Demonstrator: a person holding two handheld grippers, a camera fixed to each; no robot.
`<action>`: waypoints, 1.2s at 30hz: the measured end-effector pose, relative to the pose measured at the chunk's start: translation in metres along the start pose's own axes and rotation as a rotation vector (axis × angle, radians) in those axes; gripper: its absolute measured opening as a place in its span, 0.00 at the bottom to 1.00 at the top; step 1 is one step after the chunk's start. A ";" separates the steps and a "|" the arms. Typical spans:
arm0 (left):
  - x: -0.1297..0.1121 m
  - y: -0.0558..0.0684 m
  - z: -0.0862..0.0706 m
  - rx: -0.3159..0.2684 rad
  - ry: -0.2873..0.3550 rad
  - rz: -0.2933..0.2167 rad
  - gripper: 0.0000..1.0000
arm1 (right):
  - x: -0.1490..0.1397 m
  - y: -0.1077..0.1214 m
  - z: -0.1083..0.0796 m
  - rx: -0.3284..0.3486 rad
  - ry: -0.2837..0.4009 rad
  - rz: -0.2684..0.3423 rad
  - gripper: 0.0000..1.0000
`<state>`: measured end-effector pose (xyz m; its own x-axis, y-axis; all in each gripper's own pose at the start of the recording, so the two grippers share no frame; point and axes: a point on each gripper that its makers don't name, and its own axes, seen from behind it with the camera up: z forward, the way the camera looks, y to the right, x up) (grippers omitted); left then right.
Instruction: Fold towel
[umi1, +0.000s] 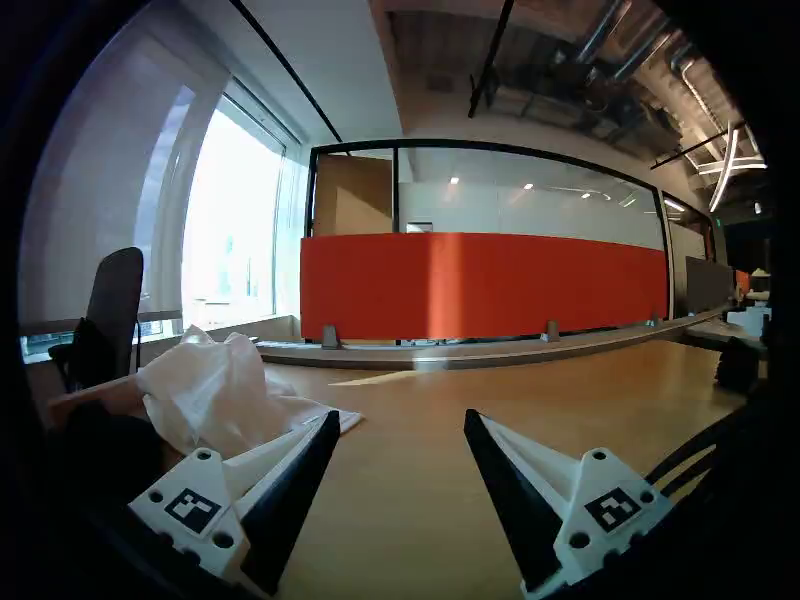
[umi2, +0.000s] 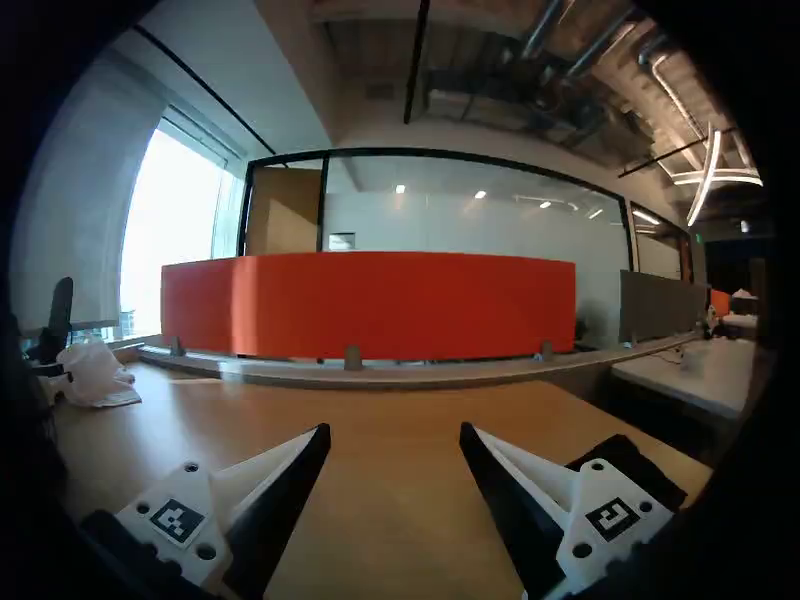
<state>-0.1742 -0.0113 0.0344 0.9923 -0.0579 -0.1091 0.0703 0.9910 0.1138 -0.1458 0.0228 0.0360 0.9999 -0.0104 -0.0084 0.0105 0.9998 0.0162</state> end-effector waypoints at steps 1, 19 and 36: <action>0.000 0.000 0.000 0.000 0.000 0.000 0.92 | -0.001 0.000 0.000 0.002 0.004 0.001 1.00; 0.001 0.000 -0.001 0.000 0.000 0.000 0.92 | -0.032 0.001 -0.001 0.017 0.009 0.018 1.00; 0.000 0.000 0.000 0.000 0.000 0.000 0.92 | -0.030 -0.006 -0.006 0.017 0.015 0.023 1.00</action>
<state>-0.1738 -0.0110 0.0342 0.9923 -0.0579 -0.1092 0.0704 0.9910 0.1139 -0.1761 0.0177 0.0301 0.9996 0.0131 -0.0232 -0.0124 0.9994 0.0336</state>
